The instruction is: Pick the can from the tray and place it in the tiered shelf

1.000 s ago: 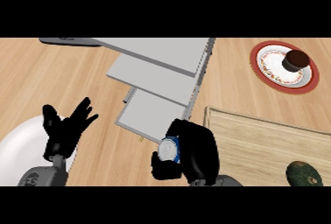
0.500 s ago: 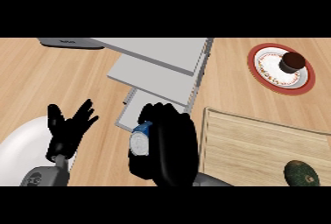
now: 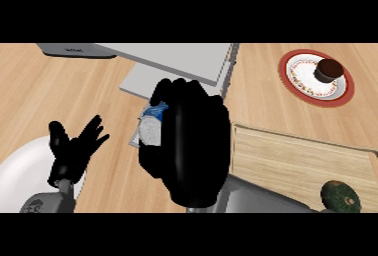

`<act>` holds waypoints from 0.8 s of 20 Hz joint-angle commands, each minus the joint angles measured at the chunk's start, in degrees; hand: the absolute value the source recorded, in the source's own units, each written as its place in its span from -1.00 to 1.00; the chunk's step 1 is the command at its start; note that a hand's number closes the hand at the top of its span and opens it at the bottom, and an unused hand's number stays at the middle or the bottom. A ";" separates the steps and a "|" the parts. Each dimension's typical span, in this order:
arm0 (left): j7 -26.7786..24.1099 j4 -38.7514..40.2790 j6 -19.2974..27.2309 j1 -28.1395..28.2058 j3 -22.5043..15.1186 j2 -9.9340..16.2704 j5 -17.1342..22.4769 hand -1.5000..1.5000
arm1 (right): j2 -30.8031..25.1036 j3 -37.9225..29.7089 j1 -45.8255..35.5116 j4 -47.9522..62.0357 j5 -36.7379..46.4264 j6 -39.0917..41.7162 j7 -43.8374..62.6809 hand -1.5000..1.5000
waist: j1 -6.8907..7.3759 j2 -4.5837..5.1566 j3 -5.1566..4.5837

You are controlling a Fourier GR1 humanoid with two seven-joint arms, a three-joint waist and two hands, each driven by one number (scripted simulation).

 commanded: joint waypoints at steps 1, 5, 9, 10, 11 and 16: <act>0.19 0.65 0.47 0.89 -0.88 -0.80 -0.70 0.00 | 1.01 -4.81 -6.57 1.54 -0.17 1.69 14.24 1.00 | 0.07 0.31 -0.13; 1.02 0.77 0.16 -0.20 -0.06 -0.09 -0.15 0.00 | 1.02 -10.30 -12.66 3.13 -0.32 4.26 14.25 1.00 | -0.87 0.23 -0.08; 1.35 1.73 -0.48 -0.47 0.48 0.70 0.06 0.00 | 1.03 -14.13 -18.24 7.14 -1.54 5.78 14.26 1.00 | -0.73 0.63 -0.11; 1.12 1.18 -0.69 -0.33 0.81 0.67 0.58 0.00 | 1.03 -16.64 -20.76 8.33 -1.81 7.02 14.26 1.00 | -0.75 0.67 -0.06; 1.10 1.55 -0.25 -0.41 0.81 0.08 0.61 0.00 | 1.03 -17.00 -22.67 10.46 -2.25 8.33 14.26 1.00 | -0.67 0.84 -0.09; 1.14 0.81 -0.55 -0.33 0.17 0.08 0.12 0.00 | 1.03 -21.99 -30.44 16.89 -7.25 9.93 14.26 1.00 | -0.34 1.10 0.03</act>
